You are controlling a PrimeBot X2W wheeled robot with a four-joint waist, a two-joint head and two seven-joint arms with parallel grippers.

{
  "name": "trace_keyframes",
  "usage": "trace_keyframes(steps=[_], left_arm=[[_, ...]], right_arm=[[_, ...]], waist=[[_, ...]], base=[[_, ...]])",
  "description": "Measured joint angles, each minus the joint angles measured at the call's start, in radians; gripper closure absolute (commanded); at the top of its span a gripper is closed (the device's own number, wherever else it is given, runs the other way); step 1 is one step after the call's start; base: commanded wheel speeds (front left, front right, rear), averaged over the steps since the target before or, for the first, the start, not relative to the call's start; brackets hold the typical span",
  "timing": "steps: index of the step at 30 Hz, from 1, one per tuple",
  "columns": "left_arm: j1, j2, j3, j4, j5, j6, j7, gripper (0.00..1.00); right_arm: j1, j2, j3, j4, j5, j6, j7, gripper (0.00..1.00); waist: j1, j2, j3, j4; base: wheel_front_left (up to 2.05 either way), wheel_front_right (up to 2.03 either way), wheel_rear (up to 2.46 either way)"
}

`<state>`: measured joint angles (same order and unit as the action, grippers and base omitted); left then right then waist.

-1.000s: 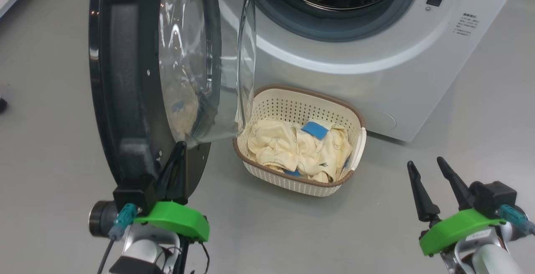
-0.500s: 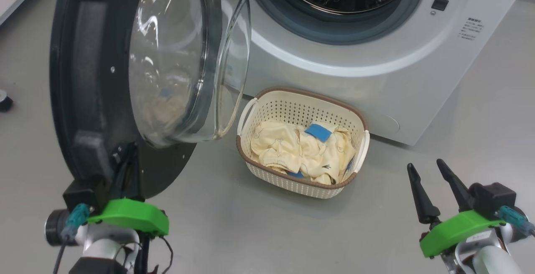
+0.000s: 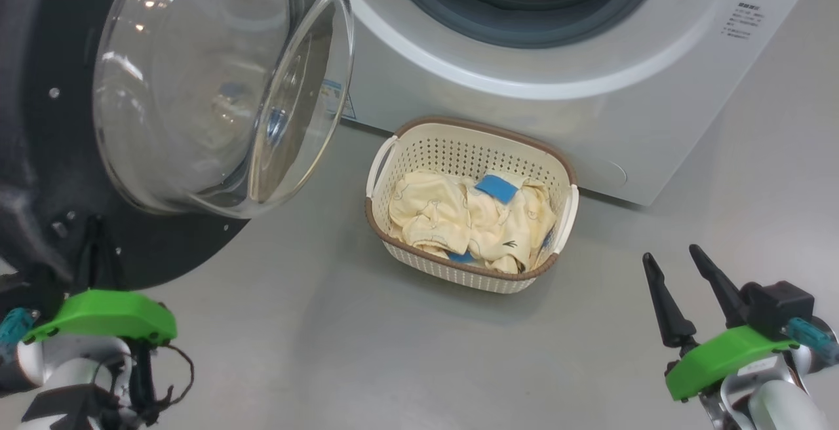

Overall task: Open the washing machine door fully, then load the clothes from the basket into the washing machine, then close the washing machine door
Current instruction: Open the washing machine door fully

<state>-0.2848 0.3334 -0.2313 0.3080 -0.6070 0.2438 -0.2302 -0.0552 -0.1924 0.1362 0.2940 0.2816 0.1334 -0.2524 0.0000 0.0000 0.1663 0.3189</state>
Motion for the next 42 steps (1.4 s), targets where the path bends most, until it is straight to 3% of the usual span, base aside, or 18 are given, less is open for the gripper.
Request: trace_keyframes(steps=[22,34,42], left_arm=[[-0.116,0.056,0.206,0.191,-0.054,-0.007,-0.017,1.00],[-0.127,0.025,0.274,0.200,0.003,-0.032,-0.017,1.00],[-0.090,-0.012,0.298,0.083,0.080,-0.038,-0.021,1.00]], right_arm=[[-0.080,-0.060,0.029,-0.007,0.000,0.000,0.000,0.00],[-0.104,-0.062,0.031,-0.005,0.001,0.000,0.001,0.00],[-0.103,-0.046,0.028,0.003,0.009,0.000,0.000,0.00]], waist=[[0.0001,0.0000,0.098,-0.052],[0.0000,0.0000,0.094,-0.055],[0.0000,0.0000,0.057,-0.073]], base=[[0.00,0.00,0.00],[0.00,0.00,0.00],[0.00,0.00,0.00]])
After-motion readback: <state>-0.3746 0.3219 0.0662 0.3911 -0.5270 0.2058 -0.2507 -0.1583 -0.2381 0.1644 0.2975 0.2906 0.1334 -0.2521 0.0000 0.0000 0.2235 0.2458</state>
